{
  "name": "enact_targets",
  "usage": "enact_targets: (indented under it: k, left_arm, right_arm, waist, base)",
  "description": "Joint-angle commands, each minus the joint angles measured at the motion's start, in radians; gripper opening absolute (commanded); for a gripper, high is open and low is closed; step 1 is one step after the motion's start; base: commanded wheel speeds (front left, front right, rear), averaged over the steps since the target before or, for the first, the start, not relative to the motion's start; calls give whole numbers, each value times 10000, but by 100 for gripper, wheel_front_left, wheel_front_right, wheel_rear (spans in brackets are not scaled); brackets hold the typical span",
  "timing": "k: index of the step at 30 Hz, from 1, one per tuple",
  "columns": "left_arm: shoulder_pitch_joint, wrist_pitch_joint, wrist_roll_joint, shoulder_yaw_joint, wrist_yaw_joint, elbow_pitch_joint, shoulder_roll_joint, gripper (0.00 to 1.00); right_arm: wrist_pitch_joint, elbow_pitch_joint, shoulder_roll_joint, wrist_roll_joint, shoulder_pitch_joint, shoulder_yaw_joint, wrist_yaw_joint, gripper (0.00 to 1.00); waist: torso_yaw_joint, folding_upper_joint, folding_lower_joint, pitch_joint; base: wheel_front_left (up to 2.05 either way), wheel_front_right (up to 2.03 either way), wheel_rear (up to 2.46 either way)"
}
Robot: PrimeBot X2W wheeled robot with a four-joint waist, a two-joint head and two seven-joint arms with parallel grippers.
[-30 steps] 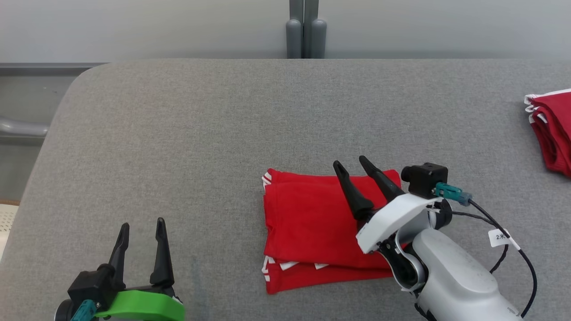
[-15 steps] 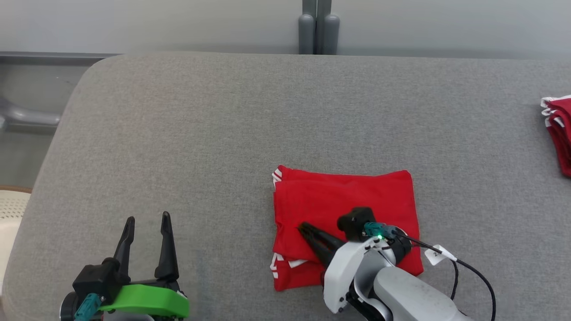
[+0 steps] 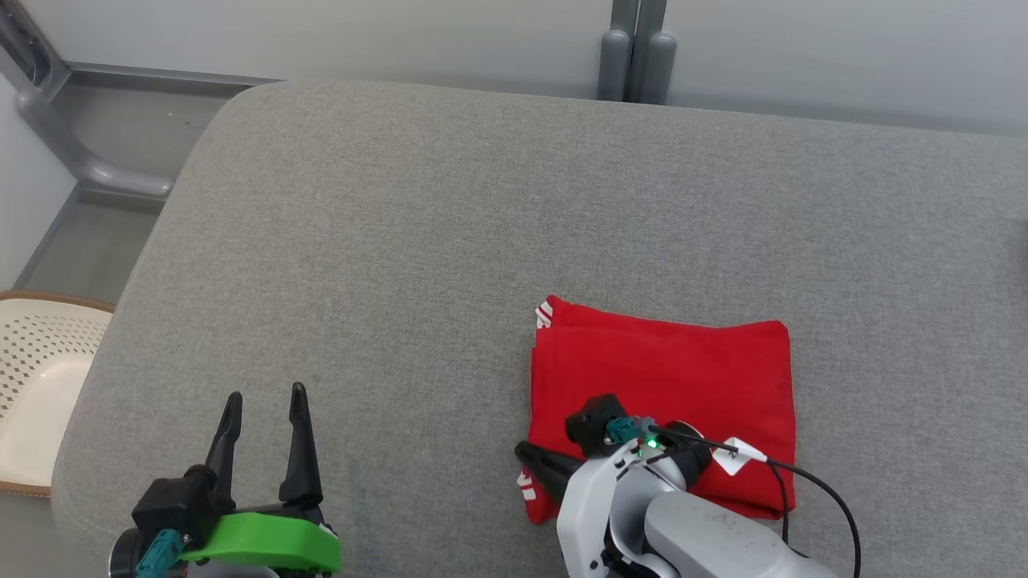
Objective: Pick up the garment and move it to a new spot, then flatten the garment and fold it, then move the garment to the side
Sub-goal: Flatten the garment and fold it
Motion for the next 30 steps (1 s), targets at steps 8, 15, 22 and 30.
enact_targets:
  k: [8, 15, 22, 30]
  left_arm:
    - [169, -31, 88, 215, -36, -59, -60, 100]
    - [96, -31, 330, 146, -109, -86, 7, 100]
    - [-108, -29, 452, -24, -59, 134, -62, 100]
    - [376, -29, 499, 7, 76, 30, -140, 100]
  right_arm:
    - [-1307, -285, -206, 518, -535, 158, 4, 0]
    - [-1573, -2315, -680, -941, 493, -4076, 4, 75]
    - [-1577, -3903, -435, -2713, 2502, -7113, 5, 100]
    - [-1579, -5246, -172, -3759, 4164, -8836, 4, 100]
  waist:
    - [-420, 0, 0, -149]
    - [-1299, 0, 0, -543]
    - [-1730, 0, 0, -983]
    - [-1998, 0, 0, -1206]
  base:
    - [0, 0, 0]
    - [0, 0, 0]
    - [0, 0, 0]
    - [0, 0, 0]
